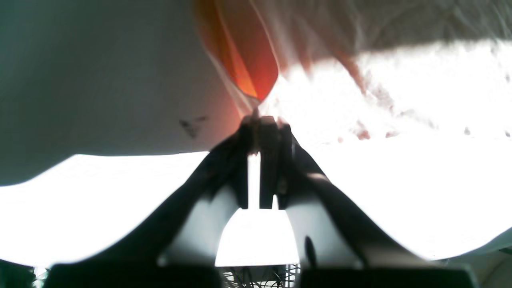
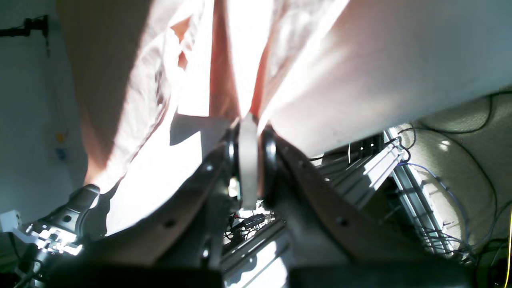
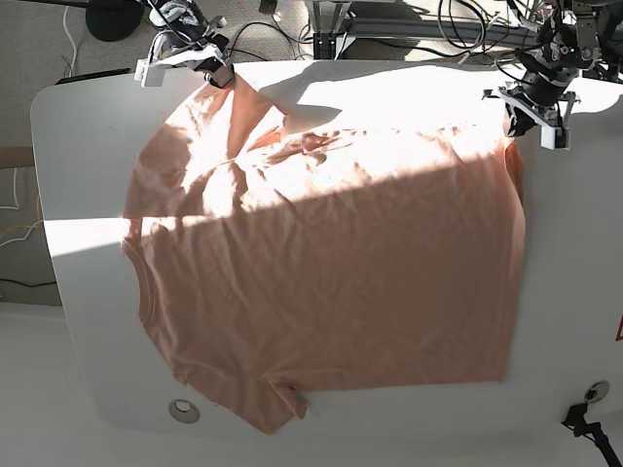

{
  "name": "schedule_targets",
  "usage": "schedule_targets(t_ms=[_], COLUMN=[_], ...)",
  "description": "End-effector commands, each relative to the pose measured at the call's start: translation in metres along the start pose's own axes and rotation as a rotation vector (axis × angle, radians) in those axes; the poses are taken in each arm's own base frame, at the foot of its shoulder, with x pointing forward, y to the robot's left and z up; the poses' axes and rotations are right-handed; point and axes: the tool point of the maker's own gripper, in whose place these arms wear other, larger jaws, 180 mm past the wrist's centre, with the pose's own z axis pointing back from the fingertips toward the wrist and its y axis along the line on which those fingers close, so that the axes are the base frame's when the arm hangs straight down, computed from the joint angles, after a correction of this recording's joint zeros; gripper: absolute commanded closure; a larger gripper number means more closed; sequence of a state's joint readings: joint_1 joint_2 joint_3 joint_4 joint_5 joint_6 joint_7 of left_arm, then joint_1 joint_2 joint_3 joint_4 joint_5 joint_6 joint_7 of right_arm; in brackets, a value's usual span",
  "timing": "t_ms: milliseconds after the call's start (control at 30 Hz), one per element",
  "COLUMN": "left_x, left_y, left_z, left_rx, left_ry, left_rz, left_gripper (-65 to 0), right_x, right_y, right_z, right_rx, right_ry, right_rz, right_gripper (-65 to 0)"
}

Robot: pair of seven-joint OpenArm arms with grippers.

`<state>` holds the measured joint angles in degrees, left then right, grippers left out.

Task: Fold the T-shirt properly
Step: 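Grasp the shoulder corners with both grippers and lift slightly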

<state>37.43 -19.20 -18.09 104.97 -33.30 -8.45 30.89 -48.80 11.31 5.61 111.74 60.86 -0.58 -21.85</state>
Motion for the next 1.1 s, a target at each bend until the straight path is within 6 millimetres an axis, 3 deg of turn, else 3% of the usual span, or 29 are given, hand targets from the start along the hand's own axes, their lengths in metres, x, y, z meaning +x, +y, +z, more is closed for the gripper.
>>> schedule_targets(t_ms=[0, 133, 233, 367, 667, 1067], left_x=[0.011, -0.012, -0.026, -0.022, 0.068, 0.145], left_y=[0.013, 0.032, 0.035, 0.028, 0.010, -0.031], left_z=[0.012, 0.030, 0.037, 0.040, 0.011, -0.009], left_rx=[0.034, 0.089, 0.097, 0.085, 0.035, -0.070], left_ry=[-0.035, 0.022, 0.057, 0.047, -0.188, -0.364], left_rz=[-0.013, -0.007, -0.004, -0.016, -0.027, -0.056], left_gripper=[0.0, 0.0, 0.0, 0.0, 0.0, 0.0], right_x=[-0.004, -0.021, -0.023, -0.014, 0.036, 0.105], right_y=[0.002, -0.009, -0.007, 0.001, 0.039, 0.113], right_z=[0.009, 0.024, 0.030, 0.023, -0.007, -0.040], right_rx=[0.005, -0.036, -0.034, -0.009, 0.116, 0.306], right_ry=[0.004, 0.041, 0.045, 0.024, -0.080, -0.195], right_rz=[0.002, -0.013, -0.012, -0.001, 0.066, 0.159], right_gripper=[0.0, 0.0, 0.0, 0.0, 0.0, 0.0])
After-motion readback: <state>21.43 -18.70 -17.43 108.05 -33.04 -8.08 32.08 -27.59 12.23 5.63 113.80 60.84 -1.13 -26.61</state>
